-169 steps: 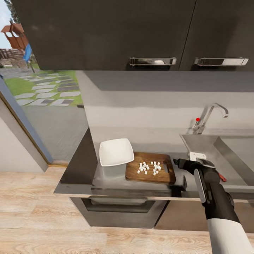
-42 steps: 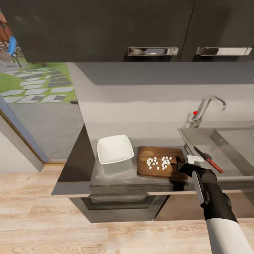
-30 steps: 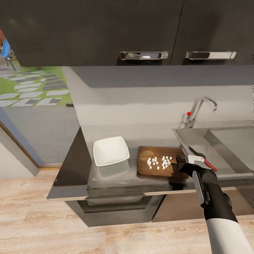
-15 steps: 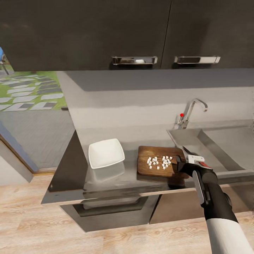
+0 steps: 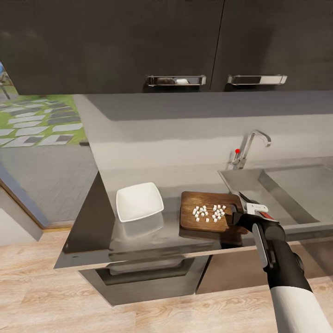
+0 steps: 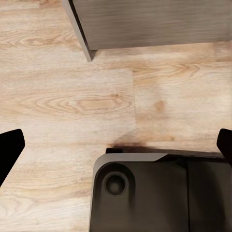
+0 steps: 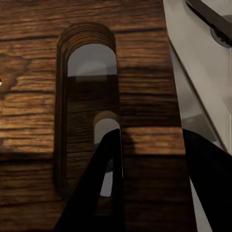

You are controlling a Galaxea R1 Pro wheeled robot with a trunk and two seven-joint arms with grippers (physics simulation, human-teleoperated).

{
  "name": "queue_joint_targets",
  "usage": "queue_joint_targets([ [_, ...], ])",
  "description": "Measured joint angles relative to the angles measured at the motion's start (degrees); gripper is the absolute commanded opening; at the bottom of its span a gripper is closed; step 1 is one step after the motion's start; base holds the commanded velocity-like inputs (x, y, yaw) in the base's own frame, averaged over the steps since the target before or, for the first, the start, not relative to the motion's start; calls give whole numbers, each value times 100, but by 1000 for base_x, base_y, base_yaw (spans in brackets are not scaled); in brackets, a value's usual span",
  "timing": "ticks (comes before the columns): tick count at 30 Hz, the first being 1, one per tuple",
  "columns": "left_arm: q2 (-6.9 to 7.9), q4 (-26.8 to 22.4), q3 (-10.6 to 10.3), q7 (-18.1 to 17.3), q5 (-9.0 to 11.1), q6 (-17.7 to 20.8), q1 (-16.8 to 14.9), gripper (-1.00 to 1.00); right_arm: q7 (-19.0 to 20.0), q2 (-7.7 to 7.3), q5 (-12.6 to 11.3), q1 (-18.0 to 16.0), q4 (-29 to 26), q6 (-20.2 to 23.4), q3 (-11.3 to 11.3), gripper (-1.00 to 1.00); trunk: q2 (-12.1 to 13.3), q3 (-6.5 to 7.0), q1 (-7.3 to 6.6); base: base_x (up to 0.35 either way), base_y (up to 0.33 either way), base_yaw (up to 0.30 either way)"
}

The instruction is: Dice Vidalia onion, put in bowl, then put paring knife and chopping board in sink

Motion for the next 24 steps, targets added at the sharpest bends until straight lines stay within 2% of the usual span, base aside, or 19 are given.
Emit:
queue_joint_targets([
  [15,0,-4,1,0,0,0,2,100,1,0,-2,0,-15,15,-2,-100,0,129,0,0,5,0],
  [20,1,-3,7,-2,0,0,1,100,1,-1,-3,0,-16,29,-1,-100,0,174,0,0,238,0],
  [24,-1,-3,8,-3,0,0,0,100,1,-1,-7,1,-30,201,-1,-100,1,211,0,0,268,0],
])
